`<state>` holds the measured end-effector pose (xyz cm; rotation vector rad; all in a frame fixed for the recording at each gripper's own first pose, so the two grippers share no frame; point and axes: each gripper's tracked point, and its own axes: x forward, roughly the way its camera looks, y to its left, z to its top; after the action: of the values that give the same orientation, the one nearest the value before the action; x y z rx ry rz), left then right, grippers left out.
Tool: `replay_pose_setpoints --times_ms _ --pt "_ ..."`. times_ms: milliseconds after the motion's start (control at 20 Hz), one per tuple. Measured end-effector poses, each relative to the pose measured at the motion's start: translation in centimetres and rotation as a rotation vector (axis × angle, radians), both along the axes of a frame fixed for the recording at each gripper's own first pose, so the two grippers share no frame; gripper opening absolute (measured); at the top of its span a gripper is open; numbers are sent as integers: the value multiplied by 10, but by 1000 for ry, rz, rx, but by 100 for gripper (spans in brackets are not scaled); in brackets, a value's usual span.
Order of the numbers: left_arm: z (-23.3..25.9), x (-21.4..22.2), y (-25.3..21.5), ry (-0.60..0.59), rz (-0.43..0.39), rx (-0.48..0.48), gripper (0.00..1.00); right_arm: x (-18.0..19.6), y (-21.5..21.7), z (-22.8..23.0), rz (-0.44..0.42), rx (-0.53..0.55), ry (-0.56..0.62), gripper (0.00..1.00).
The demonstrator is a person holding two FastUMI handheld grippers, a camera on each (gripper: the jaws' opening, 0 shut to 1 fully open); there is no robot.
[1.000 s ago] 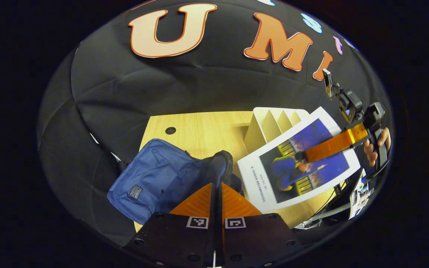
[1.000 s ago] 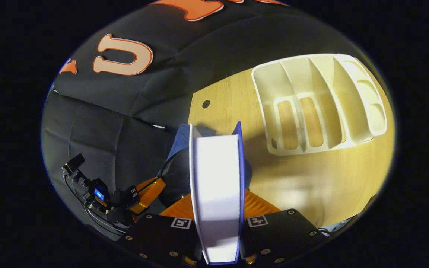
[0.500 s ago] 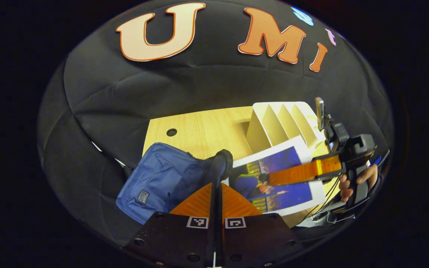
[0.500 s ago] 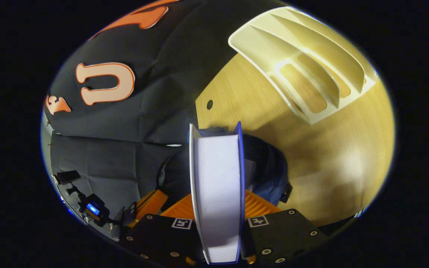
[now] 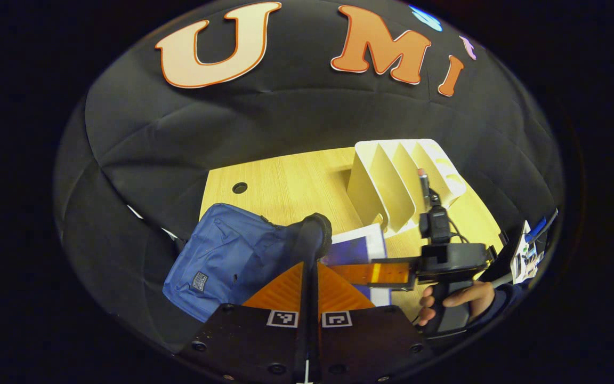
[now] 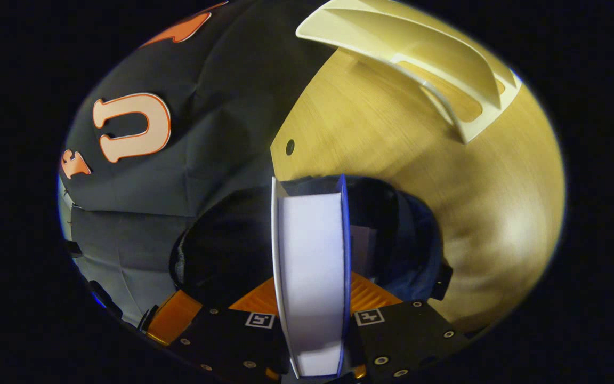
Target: Open the schoolbag, grab two books from the bookshelf and put them into the schoolbag.
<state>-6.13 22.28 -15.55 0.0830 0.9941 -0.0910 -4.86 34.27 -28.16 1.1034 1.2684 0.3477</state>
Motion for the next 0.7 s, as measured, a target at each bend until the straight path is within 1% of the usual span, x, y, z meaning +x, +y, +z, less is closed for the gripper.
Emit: replay_pose_setpoints --times_ms 50,250,450,700 --pt "1 -1 -2 0 -8 6 2 -1 9 -2 12 9 -6 39" --pt "6 -5 -7 -6 -31 20 2 5 37 -9 -12 17 -24 39" --pt "9 -10 -13 -1 -47 22 2 10 53 -15 -37 42 -39 40" --pt "15 -12 -15 -2 -77 48 2 18 77 -25 -53 62 -54 39"
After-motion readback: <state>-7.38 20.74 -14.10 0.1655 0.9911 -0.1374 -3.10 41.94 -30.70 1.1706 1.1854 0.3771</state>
